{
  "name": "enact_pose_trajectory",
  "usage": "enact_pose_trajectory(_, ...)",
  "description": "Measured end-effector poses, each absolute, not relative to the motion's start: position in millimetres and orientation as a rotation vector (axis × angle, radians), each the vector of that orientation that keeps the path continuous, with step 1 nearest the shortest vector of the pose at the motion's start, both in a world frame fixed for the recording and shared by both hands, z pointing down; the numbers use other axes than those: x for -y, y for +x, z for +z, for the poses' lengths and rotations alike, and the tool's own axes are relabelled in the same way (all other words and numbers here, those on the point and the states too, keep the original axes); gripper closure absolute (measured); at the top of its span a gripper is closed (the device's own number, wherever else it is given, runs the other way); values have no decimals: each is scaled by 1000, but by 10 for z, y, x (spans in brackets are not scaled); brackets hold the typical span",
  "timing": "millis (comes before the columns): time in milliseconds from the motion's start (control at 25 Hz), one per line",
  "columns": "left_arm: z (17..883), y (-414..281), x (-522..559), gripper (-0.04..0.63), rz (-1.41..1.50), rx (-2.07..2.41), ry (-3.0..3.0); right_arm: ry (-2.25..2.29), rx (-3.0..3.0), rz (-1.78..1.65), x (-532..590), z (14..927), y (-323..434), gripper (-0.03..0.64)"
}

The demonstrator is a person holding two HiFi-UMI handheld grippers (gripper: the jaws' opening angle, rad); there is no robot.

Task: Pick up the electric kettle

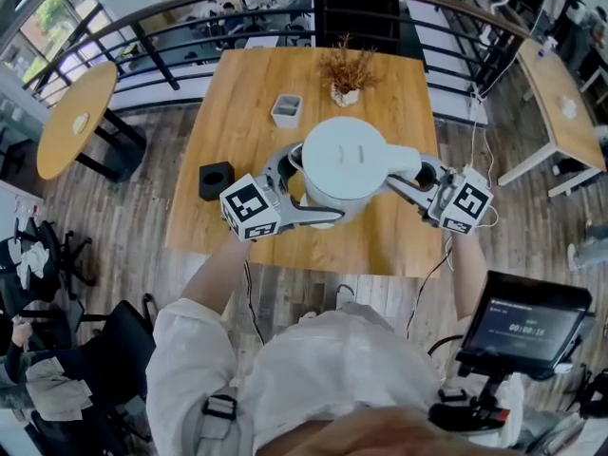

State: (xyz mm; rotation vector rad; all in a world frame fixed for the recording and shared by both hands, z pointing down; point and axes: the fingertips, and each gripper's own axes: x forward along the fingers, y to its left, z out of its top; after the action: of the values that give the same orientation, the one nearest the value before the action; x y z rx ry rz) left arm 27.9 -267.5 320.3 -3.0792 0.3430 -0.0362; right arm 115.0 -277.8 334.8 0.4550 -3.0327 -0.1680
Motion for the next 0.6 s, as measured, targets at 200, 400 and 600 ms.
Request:
enact_pose_trajectory(200, 3054, 295, 2648, 14, -43, -337, -3060, 467, 3029, -192, 2749, 3196, 1173, 502)
enact_pose_trajectory(400, 2874, 324, 2531, 14, -59, -315, -3061, 482, 3008, -189, 2627, 2995, 1192, 502)
enact_pose_trajectory(600, 2743, 338, 2425, 14, -61, -313, -3073, 490, 3017, -186, 2513, 2870, 1210, 502)
